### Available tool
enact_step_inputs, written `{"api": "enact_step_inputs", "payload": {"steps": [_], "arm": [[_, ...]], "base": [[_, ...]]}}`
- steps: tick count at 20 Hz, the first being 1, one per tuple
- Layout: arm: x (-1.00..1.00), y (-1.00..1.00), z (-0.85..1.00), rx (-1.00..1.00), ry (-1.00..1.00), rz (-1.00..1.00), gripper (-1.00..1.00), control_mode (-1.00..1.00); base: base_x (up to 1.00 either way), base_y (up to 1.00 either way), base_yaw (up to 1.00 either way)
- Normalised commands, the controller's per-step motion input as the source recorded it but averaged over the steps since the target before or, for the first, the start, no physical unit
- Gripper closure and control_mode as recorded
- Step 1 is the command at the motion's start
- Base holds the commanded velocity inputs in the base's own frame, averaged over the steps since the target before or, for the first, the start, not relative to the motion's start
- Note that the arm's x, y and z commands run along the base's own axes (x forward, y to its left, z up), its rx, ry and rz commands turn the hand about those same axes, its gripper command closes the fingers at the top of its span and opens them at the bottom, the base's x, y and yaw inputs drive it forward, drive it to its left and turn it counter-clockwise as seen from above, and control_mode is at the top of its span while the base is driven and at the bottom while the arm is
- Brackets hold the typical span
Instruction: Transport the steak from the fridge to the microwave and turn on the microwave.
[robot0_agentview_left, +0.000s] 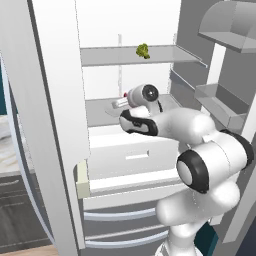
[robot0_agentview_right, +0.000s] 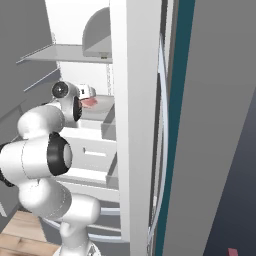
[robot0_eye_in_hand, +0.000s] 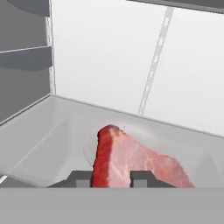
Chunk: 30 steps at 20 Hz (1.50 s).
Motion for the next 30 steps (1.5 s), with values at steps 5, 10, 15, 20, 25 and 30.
{"api": "enact_step_inputs", "payload": {"steps": [5, 10, 15, 20, 25, 30], "arm": [[-0.50, 0.00, 0.33, 0.07, 0.05, -0.03, 1.00, -1.00], [-0.52, 0.00, 0.32, 0.10, 0.02, -0.01, 1.00, -1.00], [-0.57, -0.01, 0.24, 0.11, 0.00, 0.00, 1.00, -1.00], [-0.54, 0.00, 0.13, 0.06, 0.00, 0.00, 1.00, -1.00], [-0.45, 0.00, 0.15, 0.01, 0.02, 0.00, 1.00, -1.00], [-0.43, 0.00, 0.15, 0.00, 0.05, 0.00, 1.00, -1.00]], "base": [[0.00, 0.00, 0.00], [0.00, 0.00, 0.00], [0.00, 0.00, 0.00], [0.00, 0.00, 0.00], [0.00, 0.00, 0.00], [0.00, 0.00, 0.00]]}}
